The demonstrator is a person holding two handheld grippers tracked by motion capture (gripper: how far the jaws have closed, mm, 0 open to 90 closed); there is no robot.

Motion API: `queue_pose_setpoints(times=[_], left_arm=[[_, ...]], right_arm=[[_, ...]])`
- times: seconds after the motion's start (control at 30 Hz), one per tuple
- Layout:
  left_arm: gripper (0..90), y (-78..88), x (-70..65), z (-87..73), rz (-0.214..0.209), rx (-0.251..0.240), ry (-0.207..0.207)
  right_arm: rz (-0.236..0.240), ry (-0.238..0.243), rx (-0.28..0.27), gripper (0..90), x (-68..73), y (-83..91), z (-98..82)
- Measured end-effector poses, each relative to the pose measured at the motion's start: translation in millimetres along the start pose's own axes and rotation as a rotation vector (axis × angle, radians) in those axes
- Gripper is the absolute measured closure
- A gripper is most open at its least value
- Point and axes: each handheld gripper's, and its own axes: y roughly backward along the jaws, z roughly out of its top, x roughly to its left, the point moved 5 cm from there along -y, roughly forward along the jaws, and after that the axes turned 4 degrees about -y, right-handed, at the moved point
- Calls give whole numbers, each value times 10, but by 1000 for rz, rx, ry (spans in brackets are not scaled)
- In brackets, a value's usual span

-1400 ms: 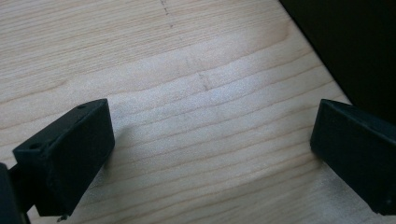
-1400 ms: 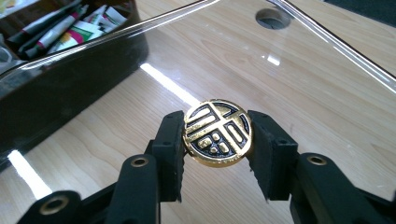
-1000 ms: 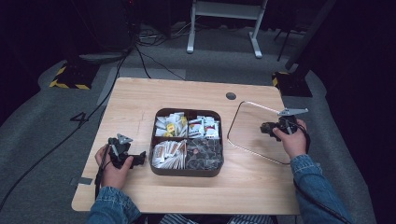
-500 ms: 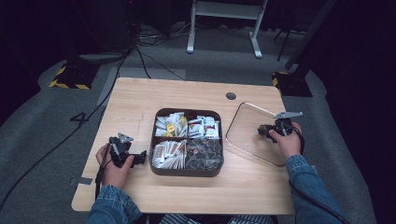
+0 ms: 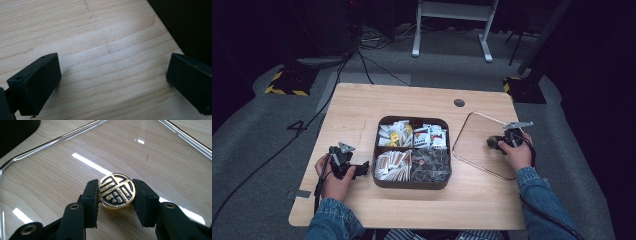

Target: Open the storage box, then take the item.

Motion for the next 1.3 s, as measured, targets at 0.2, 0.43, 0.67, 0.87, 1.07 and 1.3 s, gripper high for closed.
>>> queue_pose_setpoints(times=[0.2,0.43,0.67,0.87,1.07,1.3], left_arm=[[0,-4,-2,5,-1,0,1],[0,-11,-1,13,1,-1,-1],[0,-10,-1,13,1,-1,-1],[1,-10,-2,13,1,-1,-2],[1,-10,-2,13,0,-1,-3],[1,-9,-2,13,0,0,-4]], right_arm=[[15,-51,-47,552,8,71,68],[28,-56,-119,548,48,219,200],[127,-44,-160,575,277,349,387],[164,7,-209,475,452,375,539],[173,63,-232,394,645,362,695],[178,95,-252,511,909,293,896]])
